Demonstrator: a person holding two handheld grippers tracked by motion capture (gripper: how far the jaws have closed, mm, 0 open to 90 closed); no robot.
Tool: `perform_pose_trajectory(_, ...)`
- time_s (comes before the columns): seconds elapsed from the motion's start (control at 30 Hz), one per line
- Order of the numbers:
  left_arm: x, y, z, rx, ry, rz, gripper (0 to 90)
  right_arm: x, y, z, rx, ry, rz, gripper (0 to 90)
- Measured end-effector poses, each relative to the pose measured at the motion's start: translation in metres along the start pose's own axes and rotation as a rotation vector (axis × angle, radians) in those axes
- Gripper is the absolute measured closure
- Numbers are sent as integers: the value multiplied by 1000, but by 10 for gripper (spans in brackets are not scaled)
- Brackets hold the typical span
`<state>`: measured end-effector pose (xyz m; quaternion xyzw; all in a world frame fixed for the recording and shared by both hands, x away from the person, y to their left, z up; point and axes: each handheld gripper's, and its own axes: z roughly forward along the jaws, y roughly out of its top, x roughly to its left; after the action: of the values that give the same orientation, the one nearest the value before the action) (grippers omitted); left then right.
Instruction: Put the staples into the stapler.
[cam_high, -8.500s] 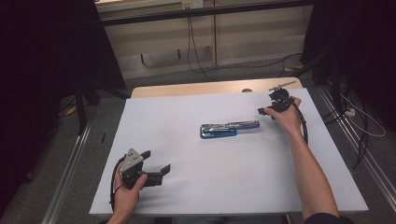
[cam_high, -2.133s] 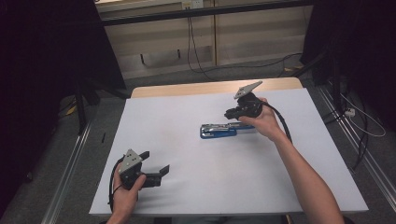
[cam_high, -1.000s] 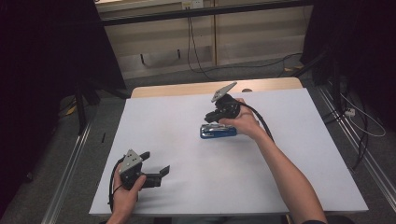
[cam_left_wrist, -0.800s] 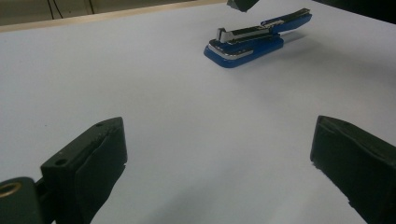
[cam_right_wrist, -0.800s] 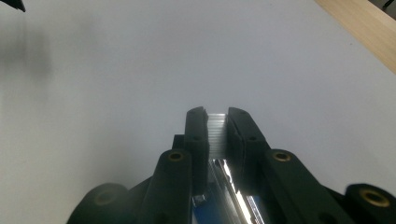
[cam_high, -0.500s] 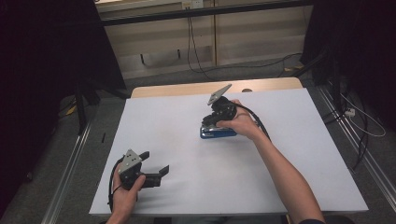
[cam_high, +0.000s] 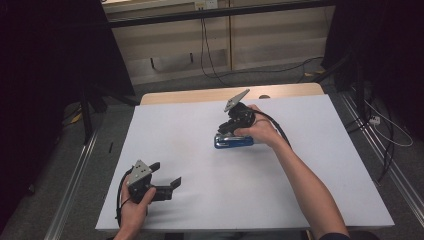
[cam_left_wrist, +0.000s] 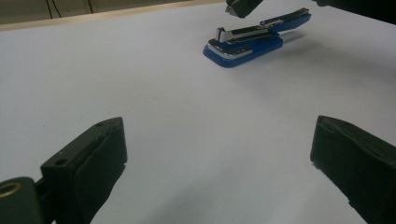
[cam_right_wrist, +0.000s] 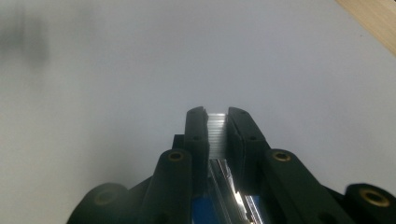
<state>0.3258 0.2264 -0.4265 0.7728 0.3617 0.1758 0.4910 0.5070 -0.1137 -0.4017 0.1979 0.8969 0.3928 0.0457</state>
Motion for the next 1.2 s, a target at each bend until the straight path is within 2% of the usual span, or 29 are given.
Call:
perform_pose_trajectory(0.23,-1,0,0,1,-2,-1,39,1,1,1,0,19,-58,792)
perform_pose_trajectory(0.3,-1,0,0,3,-1,1,39,1,2,0,-4,9,-73,791)
perform_pose_trajectory(0.4,0,0,0,4,0,3,39,-2,1,-2,-15,15,-74,792)
perform_pose_trajectory(0.63,0,0,1,4,-1,2,39,-10,-6,0,-2,4,-54,792)
perform_pose_trajectory(0.9,0,0,0,4,1,2,39,-13,-7,2,-17,19,-42,792)
perform_pose_trajectory(1.2,0,0,0,5,-1,2,39,-11,-7,2,-9,27,-105,792)
